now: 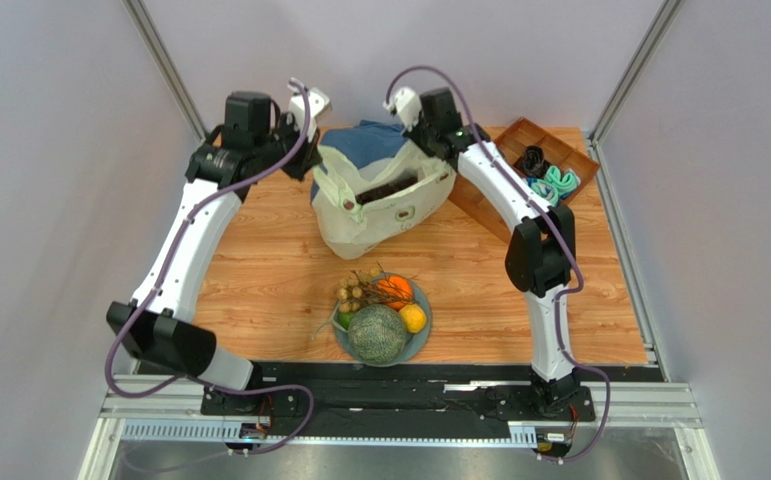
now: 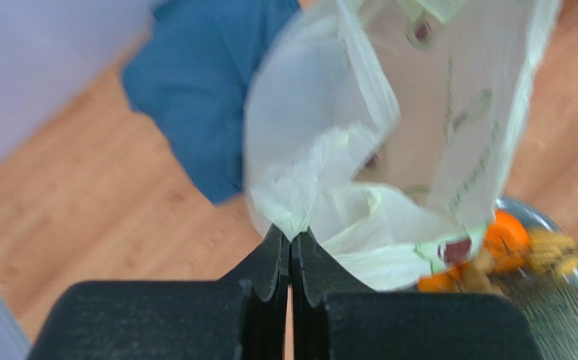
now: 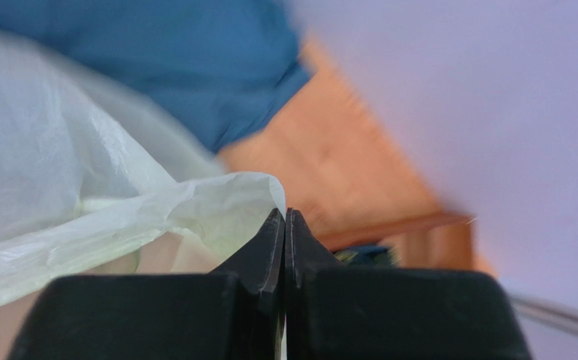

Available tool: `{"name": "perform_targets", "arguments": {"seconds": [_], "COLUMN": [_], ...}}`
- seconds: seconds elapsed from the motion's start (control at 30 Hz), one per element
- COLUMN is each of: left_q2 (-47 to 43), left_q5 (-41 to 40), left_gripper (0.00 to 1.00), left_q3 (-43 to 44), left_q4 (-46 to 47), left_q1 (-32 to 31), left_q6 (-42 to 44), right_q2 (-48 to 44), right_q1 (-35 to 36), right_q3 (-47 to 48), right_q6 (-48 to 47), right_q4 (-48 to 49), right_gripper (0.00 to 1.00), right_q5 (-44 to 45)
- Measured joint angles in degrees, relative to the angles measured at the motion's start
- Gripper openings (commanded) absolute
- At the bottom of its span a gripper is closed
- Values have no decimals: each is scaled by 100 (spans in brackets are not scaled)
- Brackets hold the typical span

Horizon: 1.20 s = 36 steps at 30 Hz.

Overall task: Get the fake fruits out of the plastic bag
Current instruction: Adjust the plastic bag at the center of the board.

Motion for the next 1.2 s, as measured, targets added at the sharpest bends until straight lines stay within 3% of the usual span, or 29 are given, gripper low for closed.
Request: {"name": "perform_targets", "arguments": {"seconds": [0.1, 0.17, 0.27, 0.37, 0.47, 0.67, 0.7, 0.8, 0.87, 0.9, 1.17, 1.2], "left_q2": [782, 1274, 1746, 1672, 988, -1145, -1255, -1287, -1244, -1235, -1204, -1198], "left_q5": [-297, -411, -415, -273, 144, 914, 979, 1088, 1038, 992, 348, 297], "left_gripper": [0, 0, 0, 0, 0, 0, 0, 0, 0, 0, 0, 0], "left_q3": [1368, 2330, 3383, 3582, 2664, -1300, -1659, -2500, -2699, -2710, -1980, -1838], "left_q4": [297, 485, 804, 979, 1045, 796, 675, 444, 378, 376, 732, 800], "left_q1": [0, 0, -9, -59, -127, -400, -496, -791, -822, -822, -817, -817], "left_q6": [28, 2, -61, -31, 15, 70, 68, -28, -129, -168, -487, -542], "right_q2": [-33, -229, -577, -1298, -2216, -4590, -4835, -5176, -5086, -5058, -4916, -4916], "right_q1": [-173, -260, -332, -343, -343, -339, -330, -330, -330, -330, -133, -15], "right_q3": [992, 1167, 1099, 313, -785, -4575, -5077, -6260, -6459, -6459, -4754, -4570], "right_q6": [295, 459, 629, 833, 984, 1281, 1325, 1478, 1523, 1528, 1386, 1314], "right_q4": [667, 1340, 2063, 2682, 2785, 2577, 2472, 1788, 1281, 1132, 664, 669], "right_gripper": [0, 0, 0, 0, 0, 1, 32, 82, 89, 100, 100, 92], "right_q5": [-177, -254, -256, -225, -223, -774, -887, -1329, -1639, -1749, -2975, -3180]}}
